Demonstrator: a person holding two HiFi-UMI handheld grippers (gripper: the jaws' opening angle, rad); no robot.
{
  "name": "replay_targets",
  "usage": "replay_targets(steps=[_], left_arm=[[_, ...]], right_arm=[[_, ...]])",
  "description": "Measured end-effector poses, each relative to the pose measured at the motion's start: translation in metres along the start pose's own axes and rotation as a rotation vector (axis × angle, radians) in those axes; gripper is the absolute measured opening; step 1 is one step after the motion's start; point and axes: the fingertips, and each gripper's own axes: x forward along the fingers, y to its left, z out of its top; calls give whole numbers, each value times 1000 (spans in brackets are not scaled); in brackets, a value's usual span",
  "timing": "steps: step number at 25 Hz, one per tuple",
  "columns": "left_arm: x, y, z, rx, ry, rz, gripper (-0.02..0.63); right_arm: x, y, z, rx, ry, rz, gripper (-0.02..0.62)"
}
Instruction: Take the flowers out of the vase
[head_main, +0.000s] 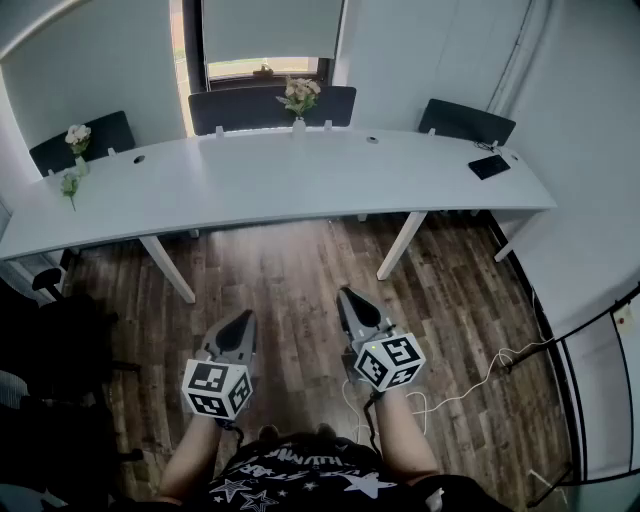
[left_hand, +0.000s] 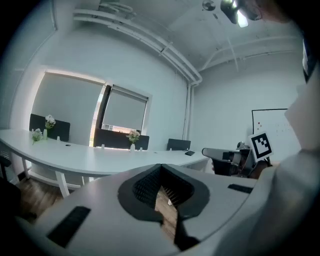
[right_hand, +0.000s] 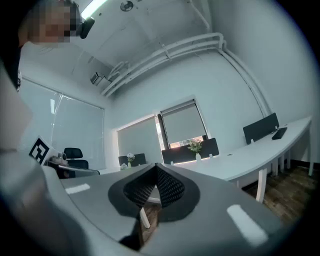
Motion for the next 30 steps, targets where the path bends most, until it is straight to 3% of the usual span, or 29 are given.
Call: replay_targets(steps=[16, 25, 30], left_arm=[[2, -26, -6, -27, 8, 6, 9], [15, -67, -16, -10, 15, 10, 9], [22, -90, -25, -12, 9, 12, 9]], right_arm=[[-25, -19, -3, 15, 20, 24, 2], [-64, -64, 6, 90, -26, -22, 2], [-85, -92, -3, 38, 11, -36, 2]])
